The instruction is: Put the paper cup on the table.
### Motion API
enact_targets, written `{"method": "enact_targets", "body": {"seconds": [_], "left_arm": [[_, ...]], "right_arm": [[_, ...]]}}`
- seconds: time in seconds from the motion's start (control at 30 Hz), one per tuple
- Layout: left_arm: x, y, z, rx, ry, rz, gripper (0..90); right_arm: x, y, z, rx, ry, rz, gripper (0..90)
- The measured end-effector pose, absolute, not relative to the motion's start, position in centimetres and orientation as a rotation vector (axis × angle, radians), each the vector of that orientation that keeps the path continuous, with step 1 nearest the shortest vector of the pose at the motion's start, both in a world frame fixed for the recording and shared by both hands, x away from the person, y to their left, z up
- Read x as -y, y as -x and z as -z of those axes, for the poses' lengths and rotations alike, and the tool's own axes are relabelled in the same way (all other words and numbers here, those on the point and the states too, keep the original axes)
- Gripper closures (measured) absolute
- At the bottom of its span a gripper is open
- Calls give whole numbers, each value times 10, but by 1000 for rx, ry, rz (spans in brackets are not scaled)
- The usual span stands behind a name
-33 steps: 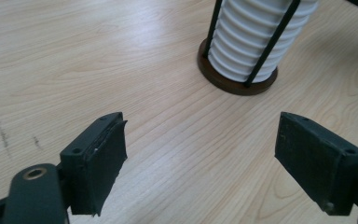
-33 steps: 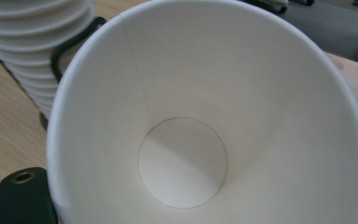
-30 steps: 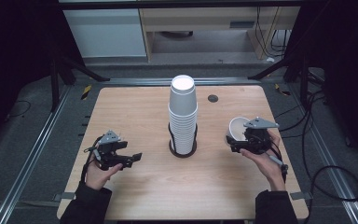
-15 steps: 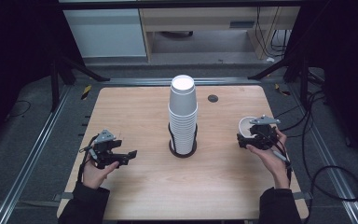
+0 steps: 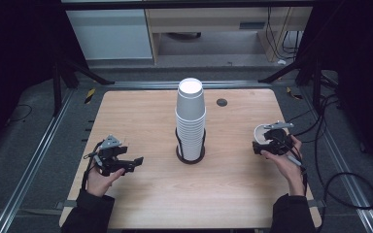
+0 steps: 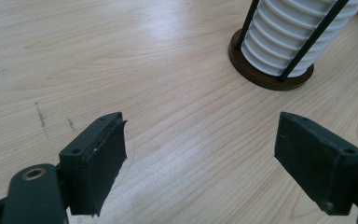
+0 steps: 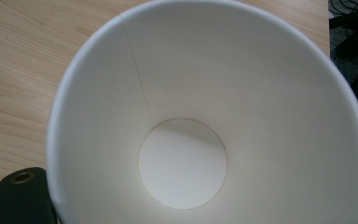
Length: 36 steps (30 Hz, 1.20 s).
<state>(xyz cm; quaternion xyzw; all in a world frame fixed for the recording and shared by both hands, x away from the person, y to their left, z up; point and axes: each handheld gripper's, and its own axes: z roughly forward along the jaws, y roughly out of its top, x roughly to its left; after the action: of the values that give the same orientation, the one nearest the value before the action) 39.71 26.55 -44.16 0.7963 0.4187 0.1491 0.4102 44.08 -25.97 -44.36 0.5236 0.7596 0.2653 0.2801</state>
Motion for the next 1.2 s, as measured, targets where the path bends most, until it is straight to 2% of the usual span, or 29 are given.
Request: {"method": "enact_targets", "body": {"seconds": [0.87, 1.2], "left_arm": [[-263, -398, 445, -1048, -2033, -365, 157], [-264, -396, 443, -1047, -2035, -366, 155]], "right_arm": [[266, -446, 460, -2120, -1432, -688, 119], [264, -440, 459, -2136, -1419, -682, 33]]}}
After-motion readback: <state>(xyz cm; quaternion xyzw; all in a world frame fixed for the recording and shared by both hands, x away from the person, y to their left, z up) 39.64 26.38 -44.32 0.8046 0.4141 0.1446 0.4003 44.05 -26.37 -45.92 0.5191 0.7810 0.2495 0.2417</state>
